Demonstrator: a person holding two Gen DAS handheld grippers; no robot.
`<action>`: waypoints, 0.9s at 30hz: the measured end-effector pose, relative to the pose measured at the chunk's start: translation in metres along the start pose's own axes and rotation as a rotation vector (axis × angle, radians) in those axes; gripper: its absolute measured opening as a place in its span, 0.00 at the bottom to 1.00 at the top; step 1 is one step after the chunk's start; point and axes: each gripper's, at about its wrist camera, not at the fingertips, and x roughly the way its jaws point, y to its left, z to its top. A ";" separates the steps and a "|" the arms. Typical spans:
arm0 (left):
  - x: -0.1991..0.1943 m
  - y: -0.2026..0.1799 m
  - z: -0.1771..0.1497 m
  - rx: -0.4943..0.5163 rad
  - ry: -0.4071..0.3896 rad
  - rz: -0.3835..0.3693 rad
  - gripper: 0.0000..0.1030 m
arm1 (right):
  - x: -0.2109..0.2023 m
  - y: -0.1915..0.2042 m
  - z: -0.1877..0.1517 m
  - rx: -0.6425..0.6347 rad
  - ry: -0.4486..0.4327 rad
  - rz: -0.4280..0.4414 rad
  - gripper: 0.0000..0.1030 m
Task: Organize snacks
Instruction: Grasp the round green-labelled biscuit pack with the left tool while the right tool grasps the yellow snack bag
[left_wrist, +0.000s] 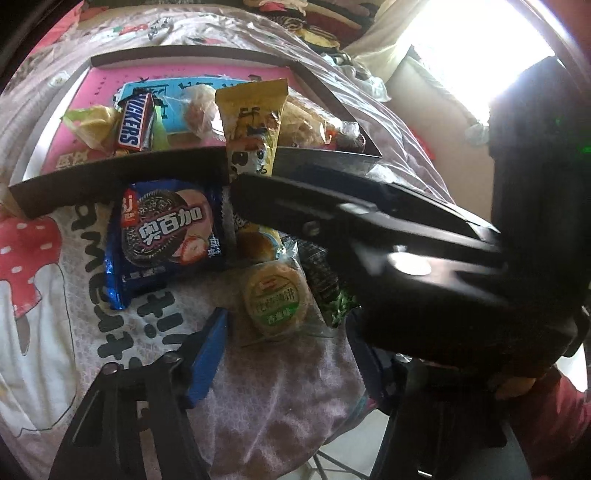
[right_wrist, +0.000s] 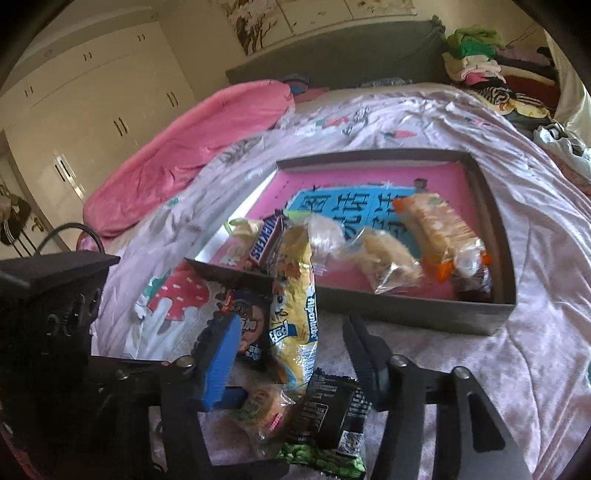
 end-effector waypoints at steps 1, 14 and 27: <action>0.003 -0.001 0.001 -0.001 0.002 -0.004 0.58 | 0.002 -0.001 -0.001 0.005 0.006 0.003 0.50; 0.017 0.004 0.011 -0.026 0.029 -0.030 0.55 | 0.020 -0.009 0.001 0.040 0.027 0.051 0.22; 0.013 0.022 0.025 -0.083 0.013 -0.075 0.33 | -0.026 -0.022 0.008 0.075 -0.126 0.079 0.17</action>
